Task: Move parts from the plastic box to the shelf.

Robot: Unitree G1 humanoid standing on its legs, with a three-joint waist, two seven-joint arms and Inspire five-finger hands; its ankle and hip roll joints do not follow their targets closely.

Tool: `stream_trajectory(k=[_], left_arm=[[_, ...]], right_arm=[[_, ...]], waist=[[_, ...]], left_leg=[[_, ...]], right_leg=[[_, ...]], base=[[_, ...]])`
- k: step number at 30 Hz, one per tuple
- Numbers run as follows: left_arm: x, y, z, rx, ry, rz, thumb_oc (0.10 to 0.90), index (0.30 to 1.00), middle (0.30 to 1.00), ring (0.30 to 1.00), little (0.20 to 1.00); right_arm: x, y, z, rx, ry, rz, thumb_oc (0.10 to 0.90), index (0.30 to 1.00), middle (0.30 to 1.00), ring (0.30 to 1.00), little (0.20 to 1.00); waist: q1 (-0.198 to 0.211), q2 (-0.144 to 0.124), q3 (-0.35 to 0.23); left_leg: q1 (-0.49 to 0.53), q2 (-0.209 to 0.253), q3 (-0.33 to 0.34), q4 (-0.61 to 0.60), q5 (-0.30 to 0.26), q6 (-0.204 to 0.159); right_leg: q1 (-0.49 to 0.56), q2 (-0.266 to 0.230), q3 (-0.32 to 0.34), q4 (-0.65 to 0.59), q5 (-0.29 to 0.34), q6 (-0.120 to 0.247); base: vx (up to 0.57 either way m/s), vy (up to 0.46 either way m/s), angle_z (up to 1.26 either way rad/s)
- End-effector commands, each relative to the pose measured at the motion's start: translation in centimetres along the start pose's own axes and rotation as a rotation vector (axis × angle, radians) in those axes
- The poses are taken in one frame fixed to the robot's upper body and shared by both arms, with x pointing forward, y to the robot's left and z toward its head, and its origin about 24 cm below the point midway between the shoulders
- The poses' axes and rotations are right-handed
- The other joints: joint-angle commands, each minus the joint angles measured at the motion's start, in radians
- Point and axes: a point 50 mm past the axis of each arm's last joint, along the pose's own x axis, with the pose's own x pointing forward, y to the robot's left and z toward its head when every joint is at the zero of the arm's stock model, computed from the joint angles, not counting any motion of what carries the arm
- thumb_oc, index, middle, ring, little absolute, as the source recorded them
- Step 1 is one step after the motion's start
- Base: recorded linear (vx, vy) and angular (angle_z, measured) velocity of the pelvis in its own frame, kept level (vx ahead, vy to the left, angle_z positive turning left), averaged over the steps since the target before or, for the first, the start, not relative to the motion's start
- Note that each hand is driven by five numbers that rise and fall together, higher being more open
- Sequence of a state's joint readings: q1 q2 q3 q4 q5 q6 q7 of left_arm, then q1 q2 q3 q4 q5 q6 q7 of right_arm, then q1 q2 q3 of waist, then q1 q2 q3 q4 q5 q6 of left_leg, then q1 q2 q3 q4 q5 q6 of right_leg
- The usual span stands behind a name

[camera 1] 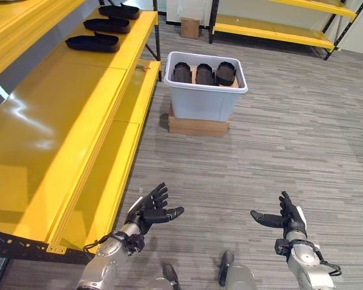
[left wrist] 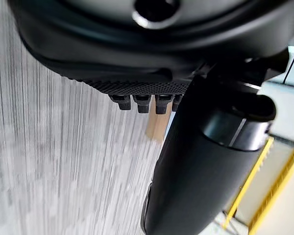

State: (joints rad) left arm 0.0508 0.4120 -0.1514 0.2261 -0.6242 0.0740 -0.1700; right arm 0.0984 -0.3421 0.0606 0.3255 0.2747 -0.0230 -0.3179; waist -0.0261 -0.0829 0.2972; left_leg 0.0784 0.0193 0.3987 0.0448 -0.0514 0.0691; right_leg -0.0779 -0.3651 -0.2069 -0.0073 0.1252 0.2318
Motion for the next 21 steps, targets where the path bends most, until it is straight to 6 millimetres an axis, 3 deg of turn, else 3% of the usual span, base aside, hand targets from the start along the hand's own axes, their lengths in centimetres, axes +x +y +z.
stream_trajectory(k=[1,5,6,10,16,21], left_arm=[[-0.1,-2.6,5.5,0.054,-0.31,-0.159,0.9,1.0,1.0,1.0,1.0],[-0.4,-3.0,6.0,0.067,-0.344,-0.154,0.9,1.0,1.0,1.0,1.0],[-0.9,-2.5,6.0,-0.003,-0.371,-0.101,0.9,1.0,1.0,1.0,1.0],[-1.3,-2.3,5.4,-0.02,-0.373,-0.077,0.9,1.0,1.0,1.0,1.0],[-0.6,-3.6,5.9,0.007,-0.419,-0.115,0.9,1.0,1.0,1.0,1.0],[-0.2,-3.6,5.9,-0.008,-0.431,-0.074,0.9,1.0,1.0,1.0,1.0]], right_arm=[[0.9,-1.0,5.2,0.036,-0.266,-0.142,0.9,1.0,1.0,1.0,1.0],[0.8,-1.1,6.0,-0.027,-0.316,-0.123,0.9,1.0,1.0,1.0,1.0],[1.0,-1.0,6.9,-0.086,-0.354,-0.107,0.9,1.0,1.0,1.0,1.0],[1.4,-0.7,9.0,-0.109,-0.441,-0.093,0.9,1.0,1.0,1.0,1.0],[1.8,-1.4,12.1,-0.149,-0.576,-0.123,0.9,1.0,1.0,1.0,1.0],[1.6,-1.9,11.8,-0.125,-0.566,-0.12,0.9,1.0,1.0,1.0,1.0]], waist=[[0.007,-0.013,-0.082],[0.001,-0.013,-0.09],[-0.003,-0.009,-0.102],[-0.008,0.007,-0.113],[-0.027,0.025,-0.089],[-0.063,0.035,-0.096]], left_leg=[[0.081,0.1,-0.08,0.089,-0.17,-0.066],[0.077,0.124,-0.086,0.144,-0.176,-0.079],[0.086,0.142,-0.083,0.165,-0.184,-0.088],[0.115,0.189,-0.064,0.16,-0.177,-0.108],[0.035,0.258,-0.075,0.236,-0.161,-0.118],[0.055,0.284,-0.047,0.242,-0.115,-0.131]], right_leg=[[0.009,-0.018,-0.017,-0.022,0.143,0.015],[0.03,-0.012,-0.031,-0.008,0.095,0.006],[0.026,0.018,-0.033,0.048,0.038,-0.008],[-0.008,0.084,-0.028,0.15,-0.06,-0.058],[-0.123,0.136,0.014,0.306,-0.151,-0.108],[-0.16,0.156,0.001,0.366,-0.195,-0.14]], base=[[0.21,-0.309,0.53],[0.35,-0.311,0.36],[0.53,-0.359,0.29],[0.33,-0.206,-0.09],[0.16,-0.17,-0.13],[0.21,-0.165,0.07]])
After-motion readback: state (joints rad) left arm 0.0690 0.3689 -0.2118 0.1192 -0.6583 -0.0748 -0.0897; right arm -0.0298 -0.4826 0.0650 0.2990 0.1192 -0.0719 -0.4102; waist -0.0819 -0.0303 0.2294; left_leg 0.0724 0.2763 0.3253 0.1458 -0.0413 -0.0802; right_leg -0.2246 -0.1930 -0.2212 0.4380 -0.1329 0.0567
